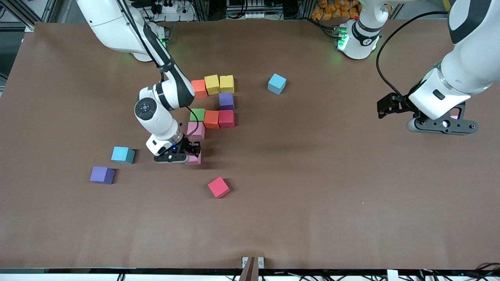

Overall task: Form number 2 with 11 blocks
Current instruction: 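Lower the light pink cube beside the first pink cube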

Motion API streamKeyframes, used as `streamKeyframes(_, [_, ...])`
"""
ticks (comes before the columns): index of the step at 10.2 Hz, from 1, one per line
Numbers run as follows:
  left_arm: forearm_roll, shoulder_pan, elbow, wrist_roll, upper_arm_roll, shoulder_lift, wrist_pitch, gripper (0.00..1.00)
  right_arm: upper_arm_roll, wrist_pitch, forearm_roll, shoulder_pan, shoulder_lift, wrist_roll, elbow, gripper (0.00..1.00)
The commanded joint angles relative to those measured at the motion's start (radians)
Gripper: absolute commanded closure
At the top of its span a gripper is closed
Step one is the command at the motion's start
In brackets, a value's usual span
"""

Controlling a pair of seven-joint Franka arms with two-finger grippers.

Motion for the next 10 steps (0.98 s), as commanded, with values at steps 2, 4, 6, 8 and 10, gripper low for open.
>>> streamKeyframes(2, [-0.008,-0.003,0.0,-0.019,0.001,-0.007,-0.005,0.0,-0.001,-0.007,-0.014,0.026,-0.049,0.051,-0.092,1.0])
streamKeyframes(4, [-0.007,-0.001,0.0,-0.017,0.001,-0.007,-0.005,0.0,0.0,-0.002,-0.013,0.029,-0.055,0.054,-0.109,1.0])
streamKeyframes(6, [-0.007,-0.003,0.0,-0.017,0.001,-0.005,-0.005,0.0,0.003,-0.002,-0.013,0.038,-0.055,0.071,-0.11,1.0])
streamKeyframes(8, [-0.008,-0.003,0.0,-0.019,0.001,-0.005,-0.005,0.0,0.008,-0.002,-0.013,0.045,-0.057,0.088,-0.11,1.0])
streamKeyframes(10, [-0.008,-0.003,0.0,-0.019,0.001,-0.005,-0.005,0.0,0.008,-0.004,-0.013,0.052,-0.058,0.097,-0.122,1.0])
